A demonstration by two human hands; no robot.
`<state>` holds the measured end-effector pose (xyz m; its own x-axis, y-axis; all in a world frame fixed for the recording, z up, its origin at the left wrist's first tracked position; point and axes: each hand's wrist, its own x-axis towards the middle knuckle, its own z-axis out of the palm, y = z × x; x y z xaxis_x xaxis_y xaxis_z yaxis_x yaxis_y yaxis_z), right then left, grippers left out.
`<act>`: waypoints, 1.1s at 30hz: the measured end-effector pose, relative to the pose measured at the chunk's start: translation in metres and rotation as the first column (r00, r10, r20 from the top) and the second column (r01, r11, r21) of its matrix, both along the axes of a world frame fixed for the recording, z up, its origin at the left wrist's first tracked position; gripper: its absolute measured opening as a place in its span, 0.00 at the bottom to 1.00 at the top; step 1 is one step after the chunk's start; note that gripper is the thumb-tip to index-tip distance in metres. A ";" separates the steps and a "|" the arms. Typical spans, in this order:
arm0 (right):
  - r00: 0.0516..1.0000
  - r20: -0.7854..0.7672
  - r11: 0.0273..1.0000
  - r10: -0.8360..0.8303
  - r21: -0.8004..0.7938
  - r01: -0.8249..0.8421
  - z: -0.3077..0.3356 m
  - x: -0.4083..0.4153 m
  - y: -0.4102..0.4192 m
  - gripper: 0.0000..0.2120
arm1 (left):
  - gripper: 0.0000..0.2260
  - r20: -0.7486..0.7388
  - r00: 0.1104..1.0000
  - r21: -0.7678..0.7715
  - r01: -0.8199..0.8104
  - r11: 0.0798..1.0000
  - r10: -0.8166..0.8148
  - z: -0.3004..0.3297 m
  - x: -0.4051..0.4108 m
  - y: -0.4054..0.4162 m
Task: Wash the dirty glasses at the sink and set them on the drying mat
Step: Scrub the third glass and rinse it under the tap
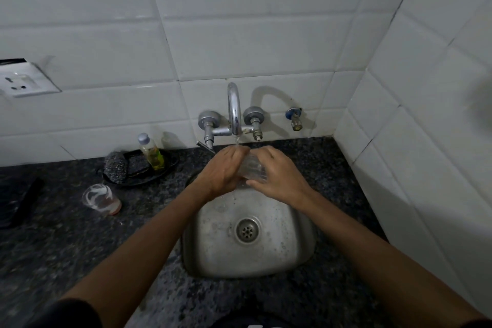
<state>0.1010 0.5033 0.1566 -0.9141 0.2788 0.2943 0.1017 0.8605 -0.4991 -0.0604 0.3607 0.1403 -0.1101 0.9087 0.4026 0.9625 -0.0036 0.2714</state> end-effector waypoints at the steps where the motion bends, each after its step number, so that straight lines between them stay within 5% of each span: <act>1: 1.000 -0.009 0.996 -0.012 -0.089 0.011 -0.001 0.000 -0.001 0.34 | 0.24 0.001 1.000 -0.010 -0.002 1.000 0.002 0.000 -0.001 0.000; 2: 0.998 0.017 0.967 -0.056 -0.246 0.059 0.001 0.000 -0.002 0.34 | 0.23 -0.003 1.000 -0.013 -0.007 1.000 0.007 0.000 -0.001 0.000; 4: 0.978 0.188 0.750 -0.092 -0.633 0.192 0.007 -0.002 -0.001 0.32 | 0.22 -0.032 0.999 -0.008 -0.015 1.000 0.015 -0.001 0.000 0.001; 5: 0.968 0.241 0.672 -0.077 -0.704 0.229 0.010 -0.001 0.000 0.30 | 0.22 -0.040 0.999 -0.011 -0.016 1.000 0.016 -0.001 0.001 0.001; 6: 0.969 0.238 0.735 -0.070 -0.645 0.211 0.014 0.000 0.001 0.28 | 0.23 -0.027 1.000 -0.017 -0.016 1.000 0.015 -0.001 0.002 0.001; 8: 0.986 0.156 0.962 -0.058 -0.256 0.097 0.012 0.003 0.003 0.29 | 0.23 0.016 1.000 -0.013 -0.008 1.000 0.008 -0.002 0.002 -0.001; 10: 0.997 0.063 0.998 0.041 -0.042 -0.038 0.006 0.005 0.003 0.35 | 0.23 0.038 0.999 -0.012 0.002 1.000 -0.002 0.000 0.000 -0.003; 13: 0.997 0.056 0.932 -0.044 -0.358 0.061 0.008 0.001 -0.002 0.37 | 0.22 0.010 1.000 -0.002 -0.003 1.000 0.003 0.004 -0.001 -0.002; 15: 0.974 0.215 0.729 -0.067 -0.656 0.195 0.015 -0.002 -0.003 0.31 | 0.23 0.000 1.000 -0.002 -0.012 1.000 0.012 0.004 0.000 -0.002; 16: 0.972 0.228 0.722 -0.054 -0.664 0.196 0.017 -0.001 -0.003 0.29 | 0.23 0.011 1.000 -0.010 -0.016 1.000 0.016 0.004 0.001 -0.002; 18: 0.989 0.129 0.938 -0.065 -0.329 0.105 0.017 0.002 -0.001 0.28 | 0.24 0.029 1.000 -0.009 -0.005 1.000 0.006 0.002 0.002 -0.004; 20: 0.998 0.028 0.998 0.059 -0.001 -0.059 0.009 0.004 -0.002 0.33 | 0.24 0.028 1.000 -0.004 0.014 1.000 -0.014 0.001 0.003 -0.004; 21: 0.997 -0.002 0.997 0.074 0.007 -0.074 0.006 0.003 -0.002 0.35 | 0.25 0.031 0.999 0.003 0.015 1.000 -0.015 0.001 0.003 -0.003; 23: 0.999 -0.007 0.969 -0.031 -0.247 0.029 0.008 -0.001 -0.006 0.37 | 0.24 0.038 0.999 0.008 -0.016 1.000 0.016 0.001 0.002 -0.003; 26: 0.971 0.223 0.714 -0.090 -0.665 0.219 0.017 -0.005 -0.007 0.33 | 0.23 0.013 0.999 0.025 -0.049 0.998 0.049 -0.004 0.002 -0.004; 30: 0.998 0.070 0.982 0.002 -0.190 0.012 0.015 0.000 -0.008 0.30 | 0.25 0.098 0.993 0.026 -0.063 0.998 0.060 -0.009 0.001 -0.004; 33: 0.999 0.036 0.972 0.008 -0.235 0.001 0.008 -0.001 -0.008 0.34 | 0.26 0.205 0.974 -0.028 -0.094 0.995 0.098 -0.008 -0.003 -0.004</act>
<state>0.0998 0.4953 0.1641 -0.9240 0.3330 0.1879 0.1206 0.7201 -0.6833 -0.0637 0.3567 0.1319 -0.2763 0.8967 0.3459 0.8814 0.0929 0.4632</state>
